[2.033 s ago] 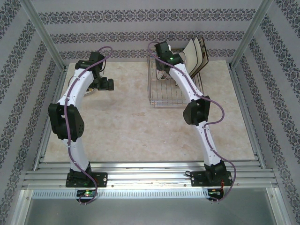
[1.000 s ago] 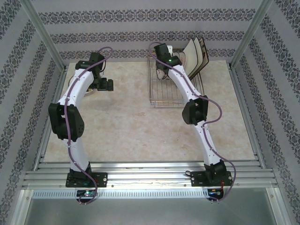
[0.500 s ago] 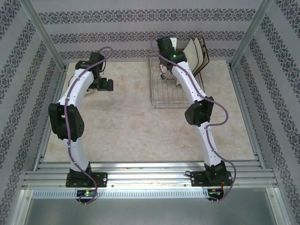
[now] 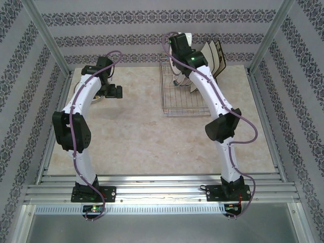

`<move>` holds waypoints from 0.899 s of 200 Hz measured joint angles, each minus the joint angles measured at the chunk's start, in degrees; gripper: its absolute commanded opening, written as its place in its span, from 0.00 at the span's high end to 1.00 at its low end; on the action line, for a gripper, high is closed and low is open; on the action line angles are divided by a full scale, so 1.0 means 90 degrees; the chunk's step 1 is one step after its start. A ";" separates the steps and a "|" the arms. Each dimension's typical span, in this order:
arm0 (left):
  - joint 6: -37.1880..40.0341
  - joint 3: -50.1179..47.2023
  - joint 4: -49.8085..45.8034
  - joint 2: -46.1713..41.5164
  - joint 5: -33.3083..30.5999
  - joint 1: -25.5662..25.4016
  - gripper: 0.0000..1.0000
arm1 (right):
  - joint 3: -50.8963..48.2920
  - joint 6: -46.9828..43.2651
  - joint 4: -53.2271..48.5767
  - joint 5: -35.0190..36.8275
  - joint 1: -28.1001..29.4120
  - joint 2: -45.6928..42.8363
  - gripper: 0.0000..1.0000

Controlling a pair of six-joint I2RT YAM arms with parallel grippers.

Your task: Unload the plates from the dish rack

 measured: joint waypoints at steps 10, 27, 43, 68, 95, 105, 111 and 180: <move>0.0000 0.0000 0.0000 -0.0002 0.0002 0.0000 0.00 | -0.0612 0.0095 0.0189 -0.0498 -0.0090 -0.0335 1.00; 0.0000 0.0000 0.0002 0.0000 0.0000 0.0000 0.00 | -0.2040 0.0396 0.0811 -0.1557 -0.0374 -0.1052 1.00; 0.0000 0.0000 0.0002 -0.0002 -0.0002 0.0000 0.00 | -0.3286 0.0758 0.1413 -0.2735 -0.0767 -0.1632 1.00; 0.0000 0.0000 0.0000 0.0000 -0.0019 0.0000 0.00 | -0.5083 0.1540 0.2764 -0.4711 -0.1479 -0.2293 1.00; 0.0000 0.0022 0.0000 0.0000 -0.0022 0.0000 0.00 | -0.6625 0.2395 0.4240 -0.6319 -0.2008 -0.2635 1.00; 0.0000 0.0034 0.0000 0.0000 -0.0019 0.0000 0.00 | -0.7067 0.2659 0.4711 -0.6727 -0.2057 -0.2705 1.00; 0.0000 0.0036 0.0002 0.0000 -0.0022 0.0000 0.00 | -0.7361 0.2844 0.5042 -0.6980 -0.2059 -0.2739 1.00; -0.0002 -0.0032 0.0274 -0.0015 0.0532 0.0005 0.00 | -0.8641 0.3789 0.6917 -0.8070 -0.1957 -0.2769 1.00</move>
